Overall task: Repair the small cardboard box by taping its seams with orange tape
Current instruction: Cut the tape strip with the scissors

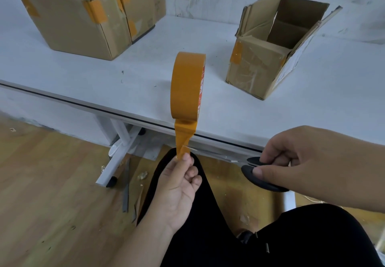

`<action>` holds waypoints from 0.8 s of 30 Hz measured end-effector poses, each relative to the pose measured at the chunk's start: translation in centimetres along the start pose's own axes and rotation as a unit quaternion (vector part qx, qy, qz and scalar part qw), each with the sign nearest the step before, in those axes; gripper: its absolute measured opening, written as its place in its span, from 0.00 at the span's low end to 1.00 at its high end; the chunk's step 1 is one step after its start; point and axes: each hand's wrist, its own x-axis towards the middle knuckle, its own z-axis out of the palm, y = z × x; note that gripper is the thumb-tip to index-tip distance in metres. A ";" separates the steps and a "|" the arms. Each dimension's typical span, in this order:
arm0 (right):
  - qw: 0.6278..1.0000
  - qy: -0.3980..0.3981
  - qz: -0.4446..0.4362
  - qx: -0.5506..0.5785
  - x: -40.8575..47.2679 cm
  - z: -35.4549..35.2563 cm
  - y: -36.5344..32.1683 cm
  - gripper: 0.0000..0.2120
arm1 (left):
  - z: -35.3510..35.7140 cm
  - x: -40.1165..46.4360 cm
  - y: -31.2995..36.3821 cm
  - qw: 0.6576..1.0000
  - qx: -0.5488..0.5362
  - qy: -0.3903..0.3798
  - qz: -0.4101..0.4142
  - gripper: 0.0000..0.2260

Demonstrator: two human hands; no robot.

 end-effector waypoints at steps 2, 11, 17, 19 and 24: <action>1.000 -0.003 0.003 0.001 0.0 0.1 0.2 0.12 | -0.1 -0.4 -0.5 1.000 0.001 -0.005 0.004 0.16; 0.999 -0.001 0.005 -0.033 0.2 0.2 0.1 0.11 | 0.4 -0.3 -1.2 1.000 -0.003 0.009 0.018 0.17; 0.998 0.016 -0.014 -0.062 0.4 0.2 -0.6 0.14 | 0.1 -0.3 -1.3 0.999 0.018 0.011 0.036 0.18; 0.997 0.014 -0.015 -0.077 0.5 0.2 -1.0 0.15 | 0.1 -0.3 -1.3 0.999 0.021 0.010 0.038 0.18; 0.993 0.028 -0.020 -0.116 0.7 0.0 -1.5 0.19 | 0.1 -0.1 -1.3 0.999 0.028 0.008 0.045 0.17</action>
